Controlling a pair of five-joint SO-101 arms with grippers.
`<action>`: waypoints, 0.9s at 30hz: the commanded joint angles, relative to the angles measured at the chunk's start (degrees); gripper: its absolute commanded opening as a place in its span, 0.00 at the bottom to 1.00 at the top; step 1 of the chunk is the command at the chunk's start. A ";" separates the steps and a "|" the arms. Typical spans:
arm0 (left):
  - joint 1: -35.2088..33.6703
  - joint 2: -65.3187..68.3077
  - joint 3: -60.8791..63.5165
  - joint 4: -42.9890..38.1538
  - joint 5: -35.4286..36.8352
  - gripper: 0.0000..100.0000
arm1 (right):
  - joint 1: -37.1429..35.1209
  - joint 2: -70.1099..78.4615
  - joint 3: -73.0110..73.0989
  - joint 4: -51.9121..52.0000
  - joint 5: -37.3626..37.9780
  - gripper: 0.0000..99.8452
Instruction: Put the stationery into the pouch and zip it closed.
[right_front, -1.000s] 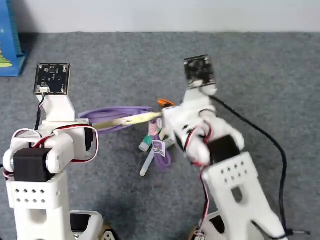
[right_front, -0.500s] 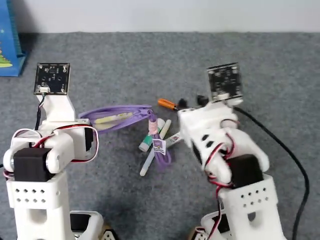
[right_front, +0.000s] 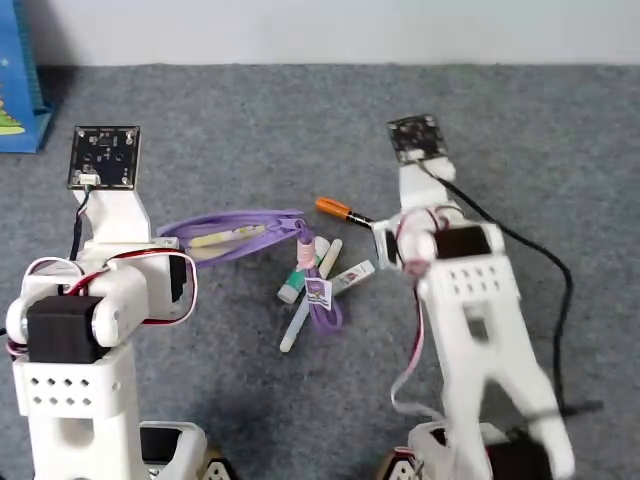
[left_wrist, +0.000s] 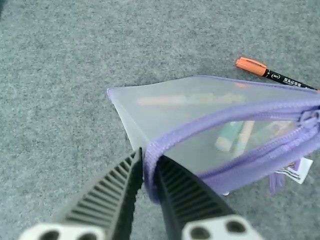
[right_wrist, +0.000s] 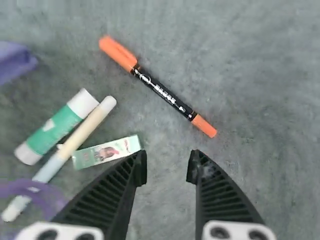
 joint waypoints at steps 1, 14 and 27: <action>-0.35 0.53 -0.57 0.44 0.79 0.01 | 0.66 9.36 -9.85 -1.10 4.57 0.14; -0.26 0.53 -0.57 0.44 0.79 0.01 | 0.84 39.69 -30.07 -0.84 12.48 0.28; -0.26 0.53 1.10 0.00 0.70 0.01 | -0.13 54.55 -40.70 -0.13 12.57 0.27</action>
